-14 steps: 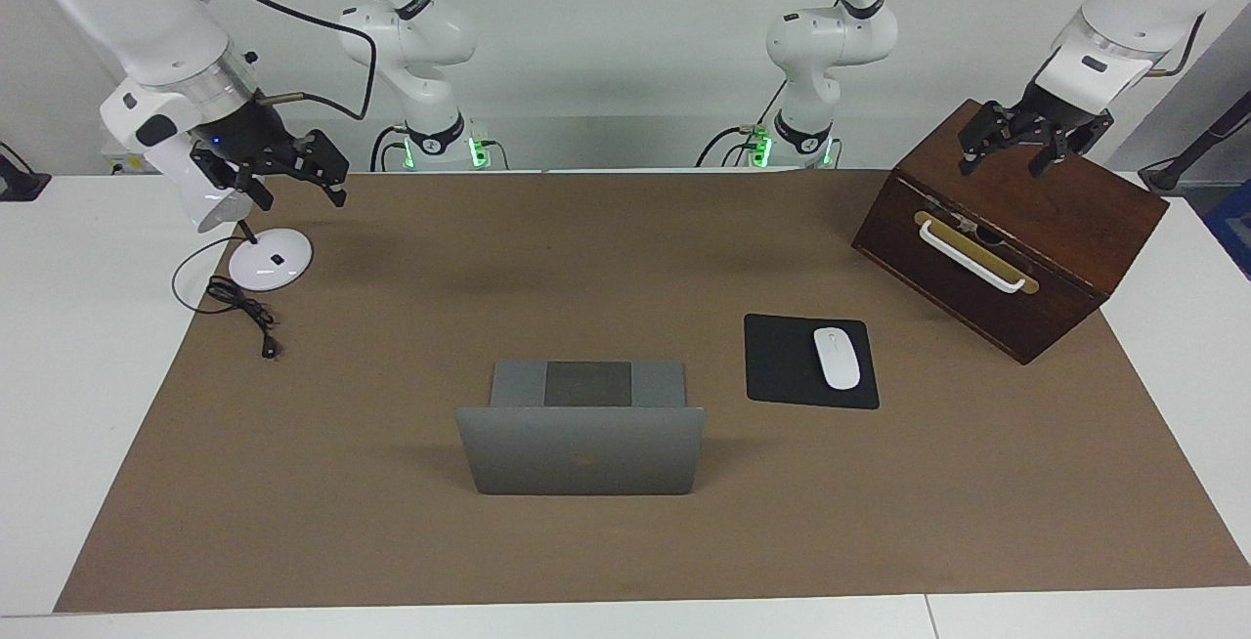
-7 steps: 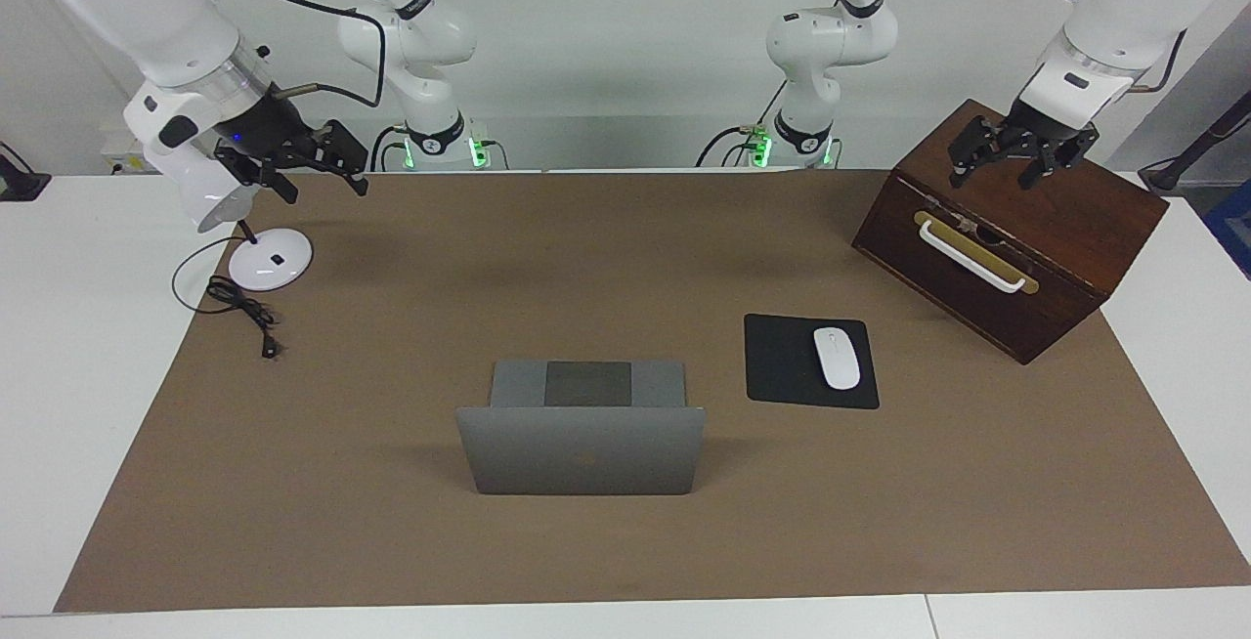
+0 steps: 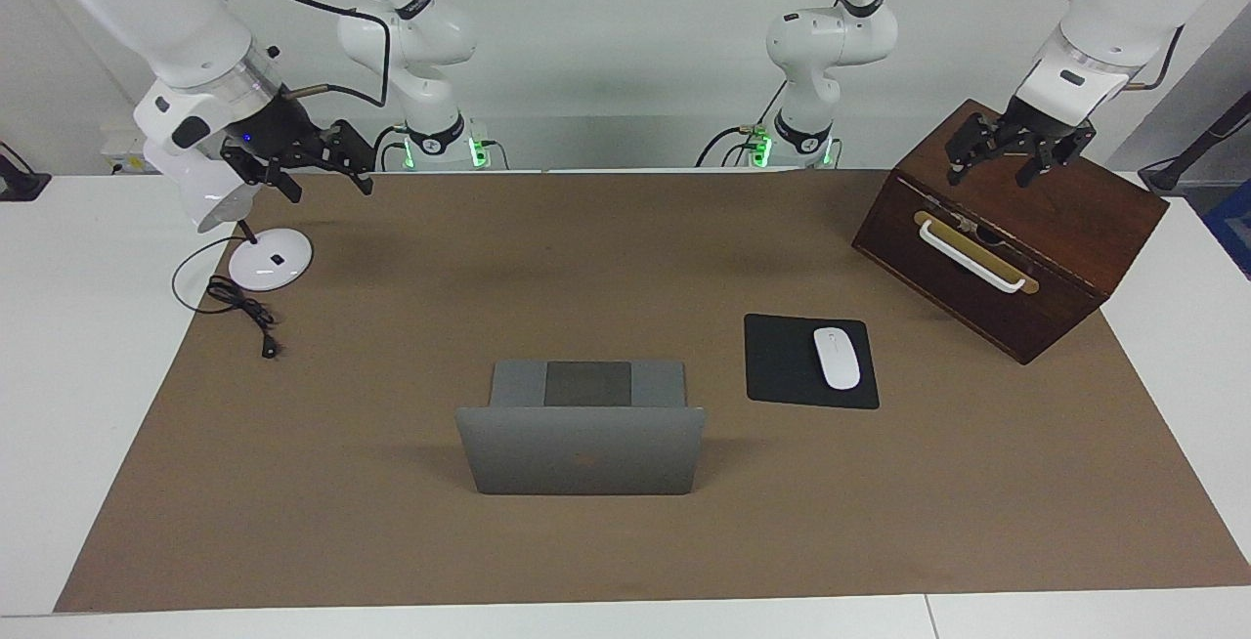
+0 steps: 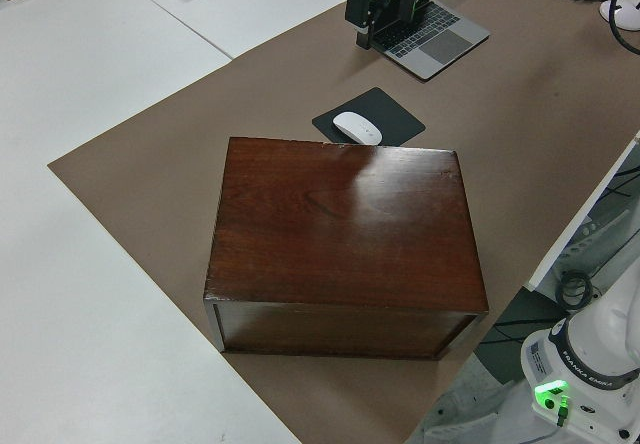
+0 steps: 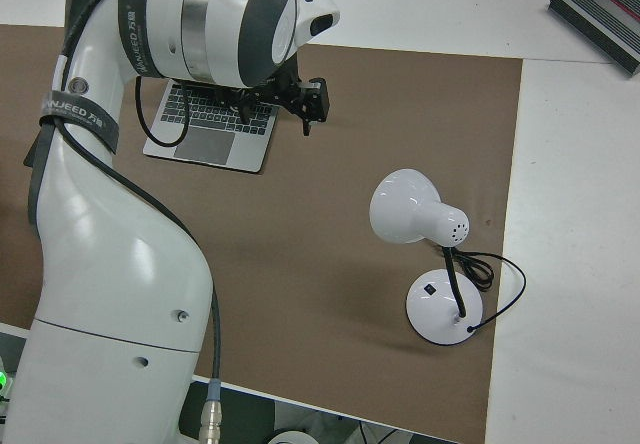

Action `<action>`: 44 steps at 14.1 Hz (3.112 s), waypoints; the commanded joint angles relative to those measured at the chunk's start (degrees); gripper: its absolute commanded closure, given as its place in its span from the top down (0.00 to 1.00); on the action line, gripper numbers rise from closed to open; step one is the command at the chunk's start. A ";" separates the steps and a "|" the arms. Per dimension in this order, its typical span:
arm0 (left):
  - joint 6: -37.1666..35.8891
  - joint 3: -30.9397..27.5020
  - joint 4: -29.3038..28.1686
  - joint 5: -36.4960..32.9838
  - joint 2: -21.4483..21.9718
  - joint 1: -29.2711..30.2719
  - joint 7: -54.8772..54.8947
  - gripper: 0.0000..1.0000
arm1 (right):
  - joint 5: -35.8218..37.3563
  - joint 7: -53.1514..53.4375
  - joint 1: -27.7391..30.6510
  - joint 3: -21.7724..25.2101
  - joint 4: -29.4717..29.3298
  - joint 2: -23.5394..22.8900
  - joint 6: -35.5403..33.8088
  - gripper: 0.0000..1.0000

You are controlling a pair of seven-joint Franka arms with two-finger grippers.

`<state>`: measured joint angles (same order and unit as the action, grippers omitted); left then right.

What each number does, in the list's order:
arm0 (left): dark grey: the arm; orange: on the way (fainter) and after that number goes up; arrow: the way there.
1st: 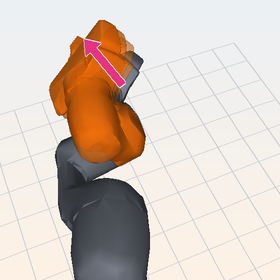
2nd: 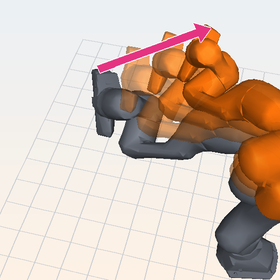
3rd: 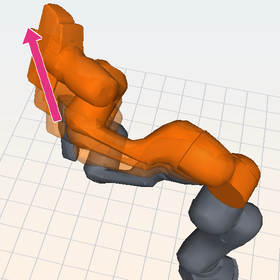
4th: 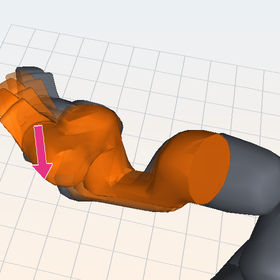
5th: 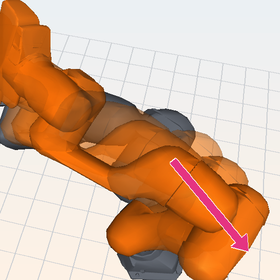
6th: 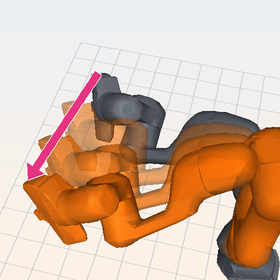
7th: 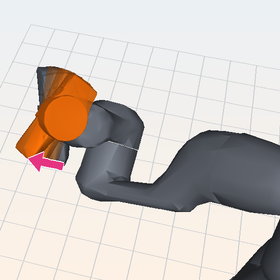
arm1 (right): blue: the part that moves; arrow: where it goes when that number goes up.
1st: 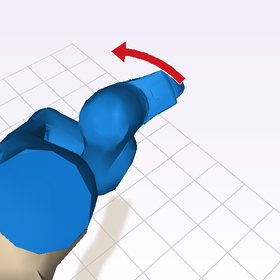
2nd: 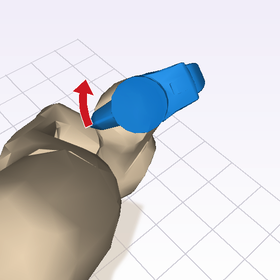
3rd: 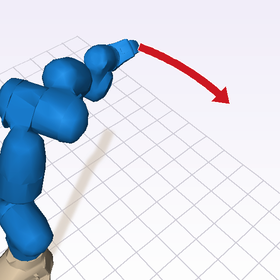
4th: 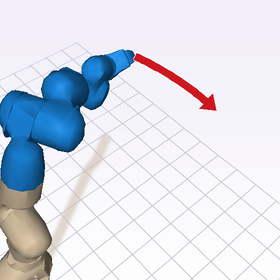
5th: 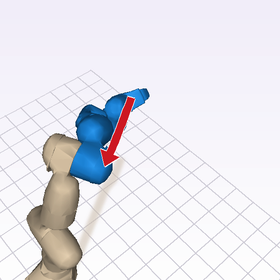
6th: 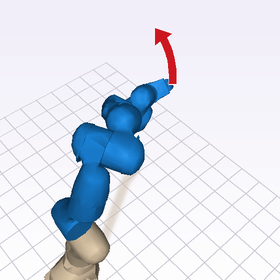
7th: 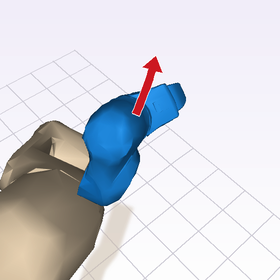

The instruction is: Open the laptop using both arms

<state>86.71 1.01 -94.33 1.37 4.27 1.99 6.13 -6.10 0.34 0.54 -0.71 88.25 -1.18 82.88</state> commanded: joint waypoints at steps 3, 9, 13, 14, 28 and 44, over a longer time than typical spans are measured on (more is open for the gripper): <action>1.45 0.22 -2.00 -0.75 1.70 -0.32 -2.35 1.00 | 2.76 -2.09 -0.19 -1.75 1.30 1.09 1.76 1.00; 1.45 0.22 -2.09 -0.84 1.79 -0.24 -2.44 1.00 | 4.70 -3.50 -0.19 -1.84 1.31 0.83 3.52 1.00; 1.45 0.22 -2.09 -0.75 1.70 -0.24 -2.44 1.00 | 4.61 -3.15 -0.63 -1.93 2.62 2.41 2.55 1.00; 1.45 0.22 -2.09 -0.75 1.70 -0.24 -2.44 1.00 | 4.52 -3.24 -0.63 -1.92 2.71 2.41 2.55 1.00; 1.62 0.31 -2.17 -0.75 1.79 -0.15 -2.35 1.00 | 7.24 -3.06 -0.89 -1.92 3.42 2.41 6.07 1.00; 1.89 0.22 -2.00 -0.75 1.70 -0.06 -2.35 1.00 | 6.63 -3.06 -0.81 -1.40 2.71 2.14 6.07 1.00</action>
<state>87.29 1.20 -94.42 1.37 4.31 1.93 4.52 0.08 -1.80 -0.41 -2.17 89.83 -0.09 87.81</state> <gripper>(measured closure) 0.000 0.000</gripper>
